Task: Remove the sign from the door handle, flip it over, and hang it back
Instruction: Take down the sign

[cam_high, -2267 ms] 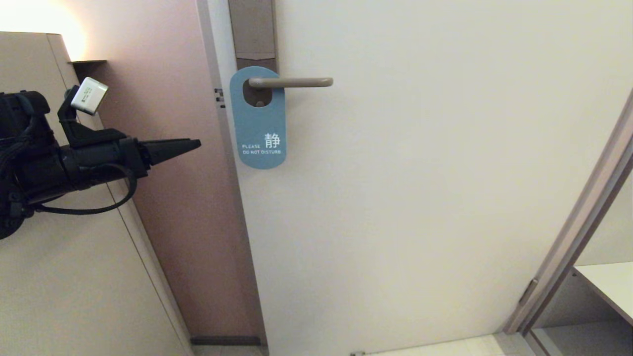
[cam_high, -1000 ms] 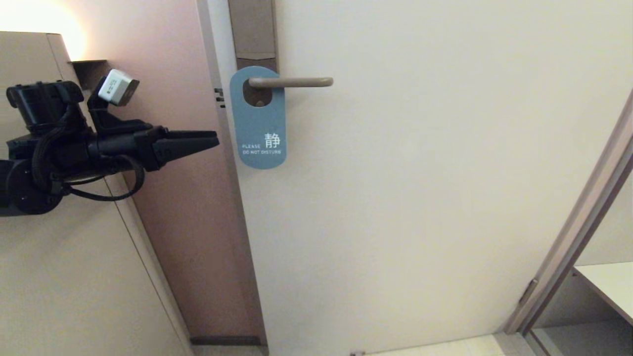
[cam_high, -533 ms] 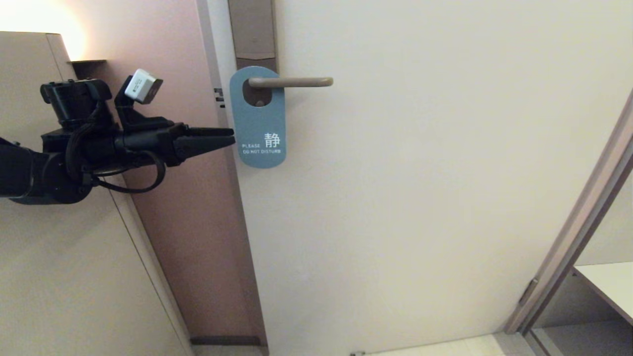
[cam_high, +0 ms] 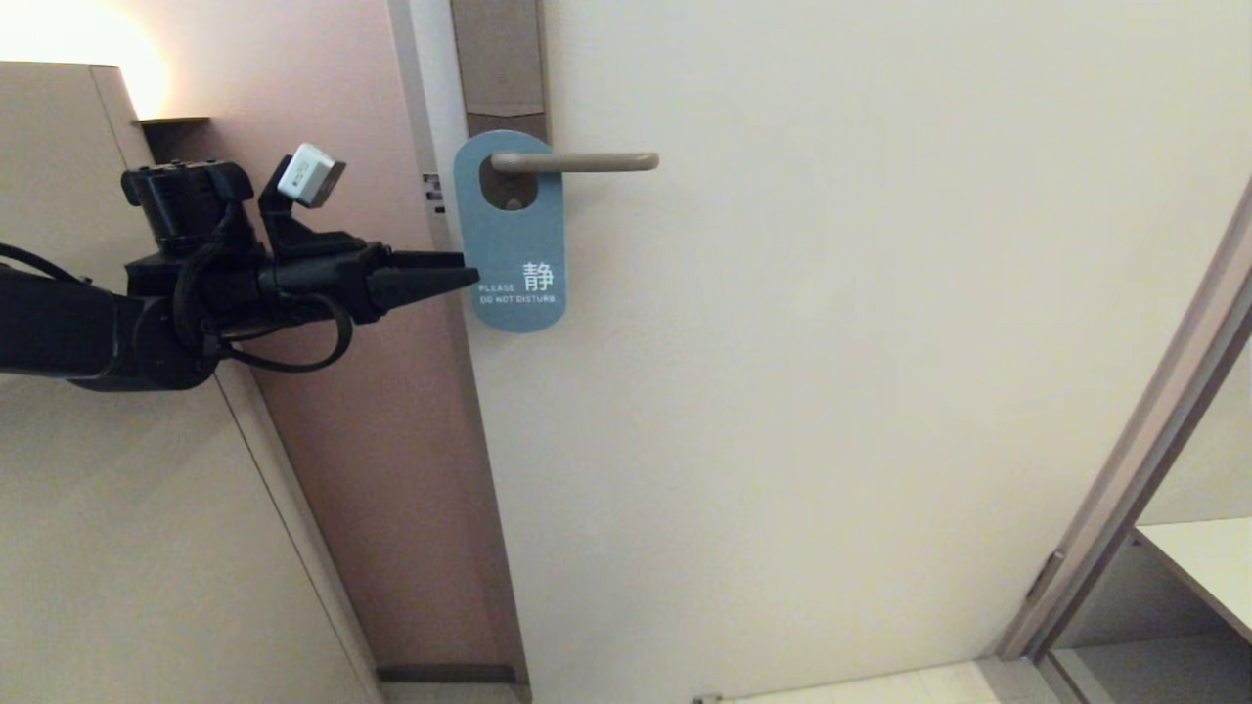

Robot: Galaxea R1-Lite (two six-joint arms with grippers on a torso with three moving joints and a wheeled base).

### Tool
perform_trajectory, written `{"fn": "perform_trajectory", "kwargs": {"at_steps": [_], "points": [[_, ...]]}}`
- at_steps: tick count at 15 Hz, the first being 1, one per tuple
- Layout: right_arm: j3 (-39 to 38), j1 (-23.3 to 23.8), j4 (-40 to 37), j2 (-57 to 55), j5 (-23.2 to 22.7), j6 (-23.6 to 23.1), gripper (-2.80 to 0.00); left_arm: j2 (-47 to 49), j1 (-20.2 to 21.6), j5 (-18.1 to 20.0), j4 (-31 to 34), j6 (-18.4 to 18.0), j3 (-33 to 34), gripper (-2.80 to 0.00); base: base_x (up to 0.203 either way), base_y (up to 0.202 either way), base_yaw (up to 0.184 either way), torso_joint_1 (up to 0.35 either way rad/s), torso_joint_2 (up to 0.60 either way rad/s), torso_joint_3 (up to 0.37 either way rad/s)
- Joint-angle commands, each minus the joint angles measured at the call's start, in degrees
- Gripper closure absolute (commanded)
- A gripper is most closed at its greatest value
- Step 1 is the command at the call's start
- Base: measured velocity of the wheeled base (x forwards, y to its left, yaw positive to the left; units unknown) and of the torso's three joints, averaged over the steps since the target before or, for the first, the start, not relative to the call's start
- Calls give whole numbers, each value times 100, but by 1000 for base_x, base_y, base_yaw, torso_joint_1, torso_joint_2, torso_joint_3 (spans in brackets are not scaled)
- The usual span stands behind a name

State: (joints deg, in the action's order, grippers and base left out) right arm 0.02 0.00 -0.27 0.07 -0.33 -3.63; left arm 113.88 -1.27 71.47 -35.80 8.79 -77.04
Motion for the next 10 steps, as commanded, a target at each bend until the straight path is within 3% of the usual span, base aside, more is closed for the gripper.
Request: {"fn": "perform_trajectory", "kwargs": {"at_steps": [1,10], "points": [[-2,0,0,-7,-2,-6,0,44,-61,42,-14,12,-47,-280,0,0,0,0,0,0],[-2,0,0,-7,-2,-6,0,134,-378,41,-25,122,-223,-280,0,0,0,0,0,0]]}}
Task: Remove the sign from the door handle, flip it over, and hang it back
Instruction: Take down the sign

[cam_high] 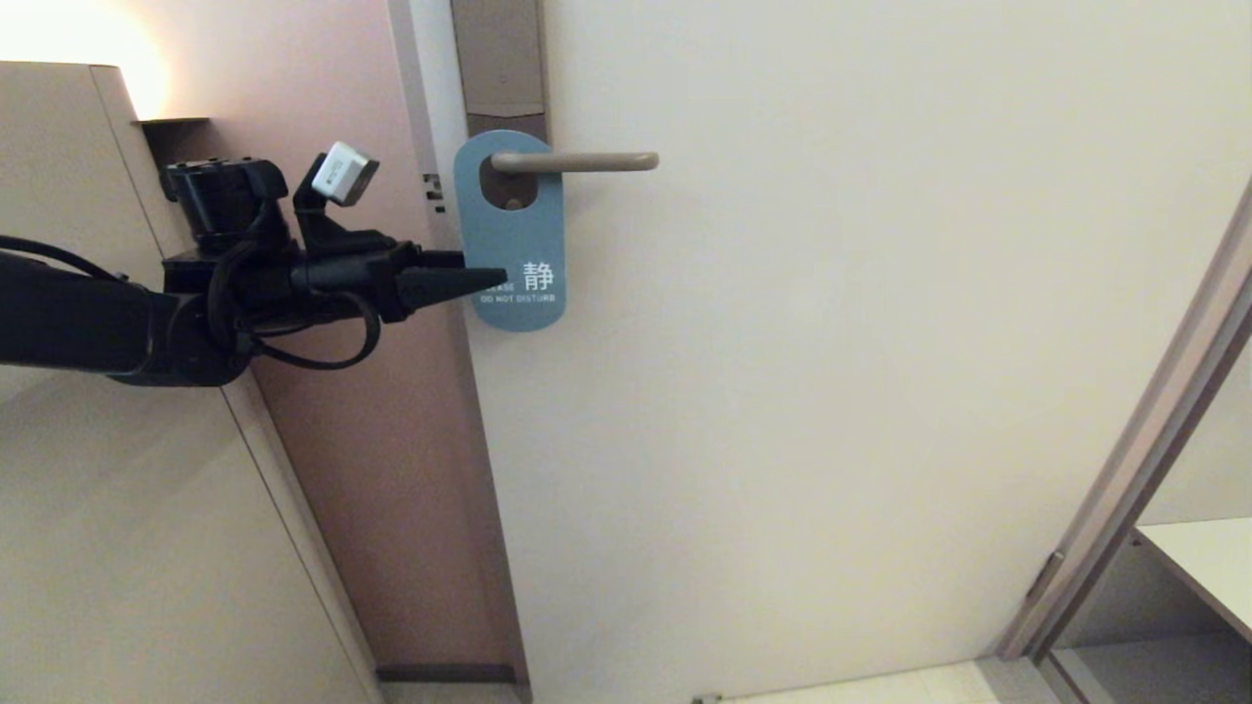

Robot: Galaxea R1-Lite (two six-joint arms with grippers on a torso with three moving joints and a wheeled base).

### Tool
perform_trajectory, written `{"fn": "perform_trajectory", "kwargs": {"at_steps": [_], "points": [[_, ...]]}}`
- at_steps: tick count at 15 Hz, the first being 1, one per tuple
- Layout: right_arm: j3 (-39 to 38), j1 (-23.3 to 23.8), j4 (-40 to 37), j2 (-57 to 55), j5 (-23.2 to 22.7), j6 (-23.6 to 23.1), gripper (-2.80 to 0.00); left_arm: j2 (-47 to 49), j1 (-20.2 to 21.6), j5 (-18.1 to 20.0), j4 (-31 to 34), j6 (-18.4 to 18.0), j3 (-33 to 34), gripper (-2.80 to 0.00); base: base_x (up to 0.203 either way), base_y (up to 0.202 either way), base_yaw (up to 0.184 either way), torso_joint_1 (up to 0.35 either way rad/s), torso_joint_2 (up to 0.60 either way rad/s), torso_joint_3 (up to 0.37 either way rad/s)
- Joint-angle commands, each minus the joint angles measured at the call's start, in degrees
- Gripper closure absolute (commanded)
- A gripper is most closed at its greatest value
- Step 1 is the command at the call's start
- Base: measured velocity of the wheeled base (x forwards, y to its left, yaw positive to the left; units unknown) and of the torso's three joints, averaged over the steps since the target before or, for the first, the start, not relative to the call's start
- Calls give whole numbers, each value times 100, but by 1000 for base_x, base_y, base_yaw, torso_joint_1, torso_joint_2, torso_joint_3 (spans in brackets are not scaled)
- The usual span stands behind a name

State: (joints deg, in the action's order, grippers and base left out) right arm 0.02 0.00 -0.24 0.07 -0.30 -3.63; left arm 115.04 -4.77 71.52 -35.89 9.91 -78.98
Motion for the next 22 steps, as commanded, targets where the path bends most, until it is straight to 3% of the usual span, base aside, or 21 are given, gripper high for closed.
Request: {"fn": "perform_trajectory", "kwargs": {"at_steps": [1,12,22], "points": [[2,0,-2,-7,-5,-6,0,41,-83,32,-16,11,-101,-280,0,0,0,0,0,0],[3,0,-2,-7,-5,-6,0,348,-489,29,-23,160,-614,-280,0,0,0,0,0,0],[1,0,-2,-7,-4,-6,0,414,-481,11,-32,151,-707,-280,0,0,0,0,0,0]]}}
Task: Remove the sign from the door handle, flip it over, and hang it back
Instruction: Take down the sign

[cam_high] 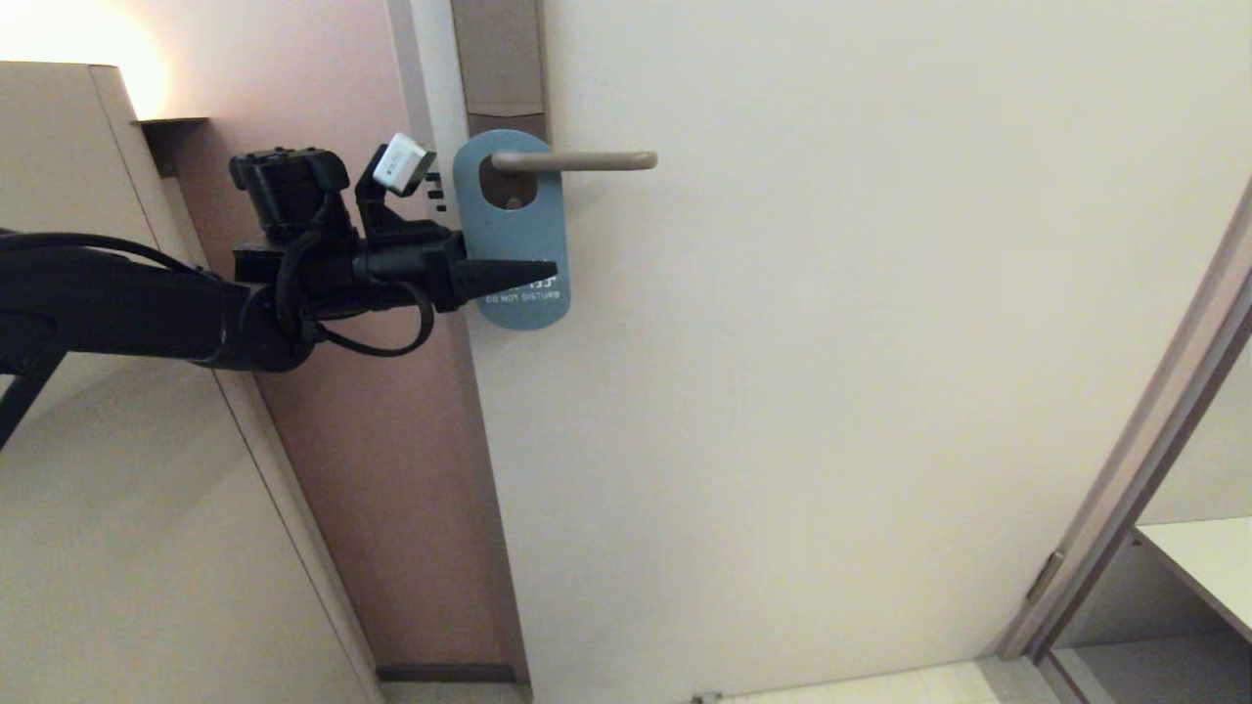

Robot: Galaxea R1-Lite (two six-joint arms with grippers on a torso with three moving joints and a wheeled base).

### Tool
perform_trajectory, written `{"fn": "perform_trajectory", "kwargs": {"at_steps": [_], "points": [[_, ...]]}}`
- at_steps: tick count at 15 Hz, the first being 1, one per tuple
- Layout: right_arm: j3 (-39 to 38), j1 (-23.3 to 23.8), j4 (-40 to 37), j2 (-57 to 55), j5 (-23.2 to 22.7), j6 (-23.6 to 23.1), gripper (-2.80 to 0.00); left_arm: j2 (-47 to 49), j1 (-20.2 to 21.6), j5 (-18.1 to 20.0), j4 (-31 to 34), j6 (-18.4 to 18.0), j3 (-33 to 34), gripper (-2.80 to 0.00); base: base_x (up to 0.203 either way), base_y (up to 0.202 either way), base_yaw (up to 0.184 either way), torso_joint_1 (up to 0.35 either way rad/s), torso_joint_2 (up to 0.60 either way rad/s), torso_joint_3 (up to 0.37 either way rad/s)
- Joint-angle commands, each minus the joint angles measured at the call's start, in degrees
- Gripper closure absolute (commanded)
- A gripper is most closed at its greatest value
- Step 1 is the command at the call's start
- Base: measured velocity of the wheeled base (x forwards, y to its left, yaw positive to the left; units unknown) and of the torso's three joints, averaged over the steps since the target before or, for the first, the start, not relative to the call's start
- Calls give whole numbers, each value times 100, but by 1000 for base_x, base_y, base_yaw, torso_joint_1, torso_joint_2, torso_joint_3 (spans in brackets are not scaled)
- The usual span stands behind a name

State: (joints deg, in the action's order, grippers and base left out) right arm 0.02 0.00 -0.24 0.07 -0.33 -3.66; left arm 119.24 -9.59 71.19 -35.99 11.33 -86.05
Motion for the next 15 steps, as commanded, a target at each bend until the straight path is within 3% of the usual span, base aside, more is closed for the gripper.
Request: {"fn": "perform_trajectory", "kwargs": {"at_steps": [1,7,8,15], "points": [[5,0,-2,-7,-2,-3,0,-6,1,35,-22,1,1,-280,0,0,0,0,0,0],[-2,0,-2,-7,-2,-3,0,-32,19,35,-31,-8,1,-280,0,0,0,0,0,0],[6,0,-2,-7,-2,-3,0,-41,19,35,-31,-8,1,0,0,0,0,0,0,0],[-2,0,-2,-7,-2,-3,0,-244,28,2,-14,19,43,0,0,0,0,0,0,0]]}}
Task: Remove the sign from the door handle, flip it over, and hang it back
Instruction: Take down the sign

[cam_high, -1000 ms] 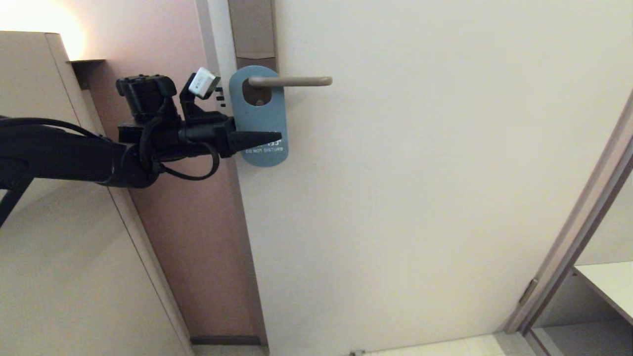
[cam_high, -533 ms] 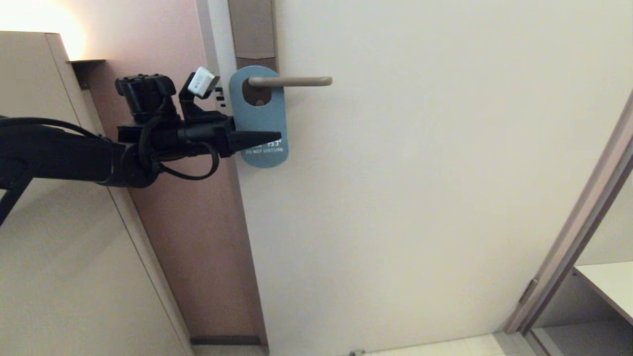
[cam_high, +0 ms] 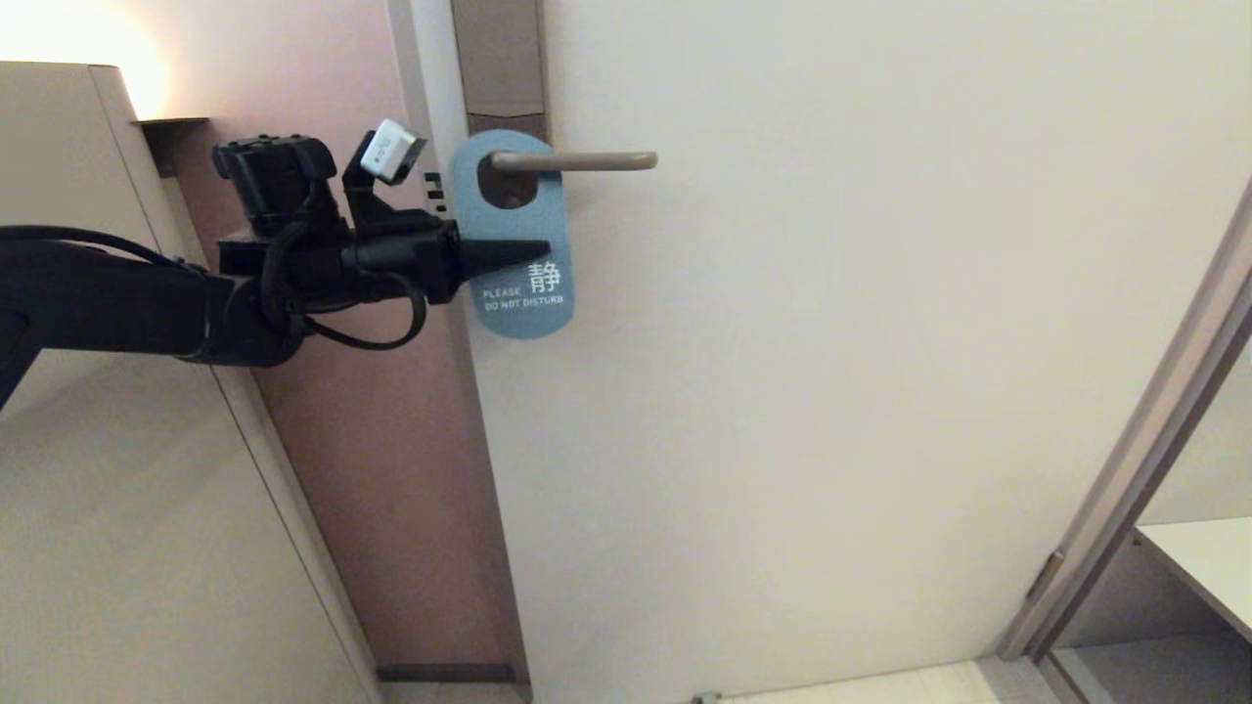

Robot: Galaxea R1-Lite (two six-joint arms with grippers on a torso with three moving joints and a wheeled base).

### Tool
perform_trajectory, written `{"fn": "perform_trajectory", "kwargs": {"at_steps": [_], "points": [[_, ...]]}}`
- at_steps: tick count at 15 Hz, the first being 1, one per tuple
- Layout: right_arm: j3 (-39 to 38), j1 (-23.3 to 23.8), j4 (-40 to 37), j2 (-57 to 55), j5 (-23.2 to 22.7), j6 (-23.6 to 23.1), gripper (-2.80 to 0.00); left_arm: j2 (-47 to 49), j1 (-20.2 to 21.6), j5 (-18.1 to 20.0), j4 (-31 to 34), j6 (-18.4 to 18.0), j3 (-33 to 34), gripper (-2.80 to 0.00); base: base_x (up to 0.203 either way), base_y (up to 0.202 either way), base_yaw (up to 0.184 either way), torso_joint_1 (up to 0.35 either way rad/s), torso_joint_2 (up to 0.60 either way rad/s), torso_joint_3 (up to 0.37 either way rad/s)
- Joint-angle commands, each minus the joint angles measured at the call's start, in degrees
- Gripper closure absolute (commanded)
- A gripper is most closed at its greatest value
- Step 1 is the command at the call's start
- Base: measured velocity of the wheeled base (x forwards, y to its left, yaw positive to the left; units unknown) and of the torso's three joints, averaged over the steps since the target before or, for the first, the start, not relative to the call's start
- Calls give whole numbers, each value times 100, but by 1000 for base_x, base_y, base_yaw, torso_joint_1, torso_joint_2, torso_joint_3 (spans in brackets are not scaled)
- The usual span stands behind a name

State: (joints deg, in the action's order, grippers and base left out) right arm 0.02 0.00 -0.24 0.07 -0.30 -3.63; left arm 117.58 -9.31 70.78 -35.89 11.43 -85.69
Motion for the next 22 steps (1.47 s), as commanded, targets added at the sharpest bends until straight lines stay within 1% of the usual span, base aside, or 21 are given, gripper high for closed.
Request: {"fn": "perform_trajectory", "kwargs": {"at_steps": [1,6,8,9,11,13,16,20,22], "points": [[6,0,-2,-7,-5,-6,0,-127,0,41,-23,8,31,0,0,0,0,0,0,0],[6,0,-2,-7,-5,-6,0,-554,0,14,-15,-10,429,0,0,0,0,0,0,0],[-2,0,-2,-7,-5,-6,0,-754,8,-80,-15,-25,660,0,0,0,0,0,0,0],[-2,0,-2,-7,4,-6,0,-843,8,-186,-15,-43,770,0,0,0,0,0,0,0],[3,0,-2,-7,-5,-6,0,-962,9,-539,-23,-66,942,0,0,0,0,0,0,0],[5,0,-2,-7,-5,-6,0,-1092,9,-717,-23,-83,1124,0,0,0,0,0,0,0],[-1,0,-2,-7,-5,-3,0,-1194,9,-785,-15,-246,1300,0,0,0,0,0,0,0],[6,0,-2,-7,-5,-6,0,-1247,0,-811,-15,-264,1336,0,0,0,0,0,0,0],[-2,0,-2,-7,-5,-6,0,-1264,-27,-908,-15,-273,1336,0,0,0,0,0,0,0]]}}
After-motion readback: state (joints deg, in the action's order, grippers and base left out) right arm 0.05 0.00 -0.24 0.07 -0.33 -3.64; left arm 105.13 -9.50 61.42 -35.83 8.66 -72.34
